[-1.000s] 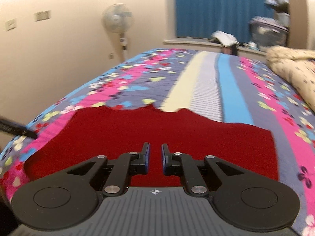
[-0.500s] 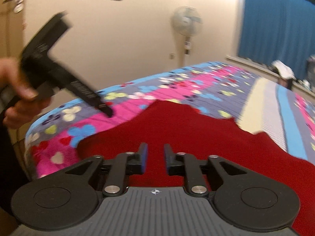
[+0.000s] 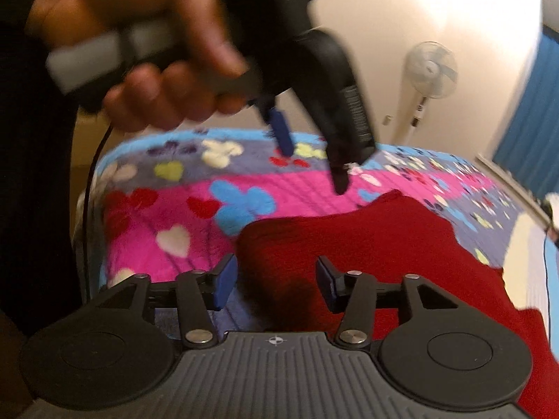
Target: Fold small clothes
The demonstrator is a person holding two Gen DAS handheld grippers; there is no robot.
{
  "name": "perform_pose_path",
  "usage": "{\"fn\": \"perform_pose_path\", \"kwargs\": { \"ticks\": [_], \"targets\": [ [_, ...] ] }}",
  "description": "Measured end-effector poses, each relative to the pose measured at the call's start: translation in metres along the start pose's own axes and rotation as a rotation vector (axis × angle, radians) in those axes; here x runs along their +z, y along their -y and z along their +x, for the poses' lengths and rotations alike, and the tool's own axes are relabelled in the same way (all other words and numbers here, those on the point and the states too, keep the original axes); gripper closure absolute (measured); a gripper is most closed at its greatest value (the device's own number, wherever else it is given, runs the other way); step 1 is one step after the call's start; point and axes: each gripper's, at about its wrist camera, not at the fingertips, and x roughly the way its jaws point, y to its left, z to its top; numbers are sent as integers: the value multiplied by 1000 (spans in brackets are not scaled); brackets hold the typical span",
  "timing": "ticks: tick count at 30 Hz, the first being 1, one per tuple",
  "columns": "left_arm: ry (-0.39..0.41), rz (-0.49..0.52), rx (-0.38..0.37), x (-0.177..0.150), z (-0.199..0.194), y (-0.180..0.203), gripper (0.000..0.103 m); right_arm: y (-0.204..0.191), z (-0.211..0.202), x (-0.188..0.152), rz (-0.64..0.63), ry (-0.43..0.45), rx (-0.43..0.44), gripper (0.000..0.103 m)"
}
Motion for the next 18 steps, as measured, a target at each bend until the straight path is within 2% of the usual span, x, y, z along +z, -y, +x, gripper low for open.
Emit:
{"fn": "perform_pose_path", "kwargs": {
  "ticks": [4,7,10,11,12,14,18],
  "targets": [
    [-5,-13,2,3,4,-3,28,-11,20,-5,-116,-71,-51,49],
    [-9,-20,-3,7,8,-4,28,-15,25,-7,-185,-72,-80,52],
    [-13,-31,-9,15,15,-5,28,-7,24,-2,-157,-70,-72,76],
    [-15,-44,-20,18,17,-6,28,-3,21,1,-134,-60,-61,80],
    [-23,-66,-45,22,21,-9,28,1,18,4,-108,-46,-59,85],
    [-53,-112,-119,30,30,-13,19,10,9,12,-48,-6,-57,87],
    [-123,-170,-283,46,56,-11,17,26,-11,21,42,72,-81,87]
  ]
}}
